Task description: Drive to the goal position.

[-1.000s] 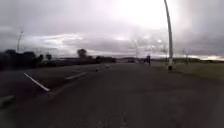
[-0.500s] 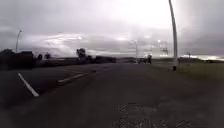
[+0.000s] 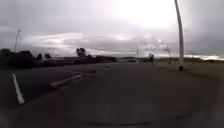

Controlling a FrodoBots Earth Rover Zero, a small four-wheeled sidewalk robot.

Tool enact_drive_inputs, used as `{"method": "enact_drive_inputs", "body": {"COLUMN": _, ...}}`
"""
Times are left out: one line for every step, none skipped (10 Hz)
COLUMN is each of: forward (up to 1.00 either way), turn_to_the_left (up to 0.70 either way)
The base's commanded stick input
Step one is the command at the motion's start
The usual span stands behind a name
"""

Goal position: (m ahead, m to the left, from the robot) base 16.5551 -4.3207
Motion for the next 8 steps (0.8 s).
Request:
{"method": "enact_drive_inputs", "body": {"forward": 1.0, "turn_to_the_left": 0.0}}
{"method": "enact_drive_inputs", "body": {"forward": 1.0, "turn_to_the_left": 0.0}}
{"method": "enact_drive_inputs", "body": {"forward": 1.0, "turn_to_the_left": 0.0}}
{"method": "enact_drive_inputs", "body": {"forward": 1.0, "turn_to_the_left": 0.0}}
{"method": "enact_drive_inputs", "body": {"forward": 1.0, "turn_to_the_left": 0.0}}
{"method": "enact_drive_inputs", "body": {"forward": 1.0, "turn_to_the_left": 0.0}}
{"method": "enact_drive_inputs", "body": {"forward": 1.0, "turn_to_the_left": -0.4}}
{"method": "enact_drive_inputs", "body": {"forward": 1.0, "turn_to_the_left": -0.4}}
